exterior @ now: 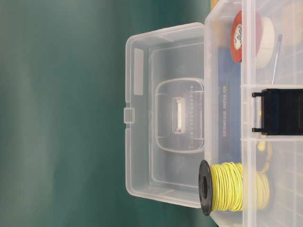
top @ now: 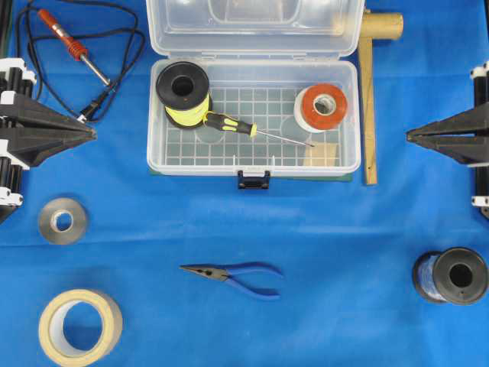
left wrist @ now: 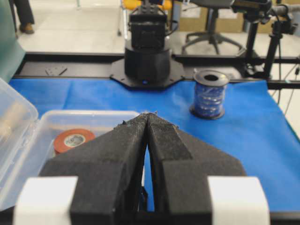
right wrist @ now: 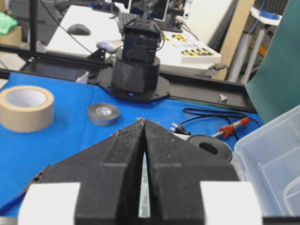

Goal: Pick the screwdriver from the toolbox among several items.
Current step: 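Move the right gripper over the black-and-yellow screwdriver in the toolbox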

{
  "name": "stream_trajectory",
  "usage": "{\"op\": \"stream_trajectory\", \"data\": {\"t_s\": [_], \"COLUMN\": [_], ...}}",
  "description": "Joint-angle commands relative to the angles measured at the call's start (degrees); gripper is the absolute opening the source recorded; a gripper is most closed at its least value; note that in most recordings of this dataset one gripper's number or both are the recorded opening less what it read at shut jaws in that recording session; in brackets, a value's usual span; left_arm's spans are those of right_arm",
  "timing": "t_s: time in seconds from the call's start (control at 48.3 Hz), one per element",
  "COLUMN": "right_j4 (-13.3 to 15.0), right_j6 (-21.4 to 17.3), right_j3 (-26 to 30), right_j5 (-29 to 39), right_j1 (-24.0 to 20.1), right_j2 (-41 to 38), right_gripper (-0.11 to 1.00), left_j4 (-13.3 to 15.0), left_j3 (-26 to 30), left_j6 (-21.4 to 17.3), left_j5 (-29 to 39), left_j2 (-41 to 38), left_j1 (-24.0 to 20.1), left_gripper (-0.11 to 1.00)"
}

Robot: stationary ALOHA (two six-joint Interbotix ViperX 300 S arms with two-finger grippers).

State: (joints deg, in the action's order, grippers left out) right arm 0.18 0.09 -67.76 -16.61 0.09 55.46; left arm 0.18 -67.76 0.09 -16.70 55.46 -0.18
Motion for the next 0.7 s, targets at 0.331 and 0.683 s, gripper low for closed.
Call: {"op": "stream_trajectory", "data": {"t_s": [0.331, 0.683], "right_j4": [-0.9, -1.2], "right_j6": [-2.8, -12.8], "right_j3": [15.4, 31.1], "right_j5": [12.5, 25.1], "right_j1": [2.0, 7.9], "right_j2": [-12.4, -30.9], "right_gripper": [0.0, 0.14], "left_j4": [1.4, 1.5], "left_j3": [0.9, 0.9], "left_j6": [0.3, 0.3], "left_j5": [-0.8, -1.9], "left_j2": [-0.9, -2.2], "left_j1": [0.2, 0.2], "left_gripper": [0.0, 0.0]}}
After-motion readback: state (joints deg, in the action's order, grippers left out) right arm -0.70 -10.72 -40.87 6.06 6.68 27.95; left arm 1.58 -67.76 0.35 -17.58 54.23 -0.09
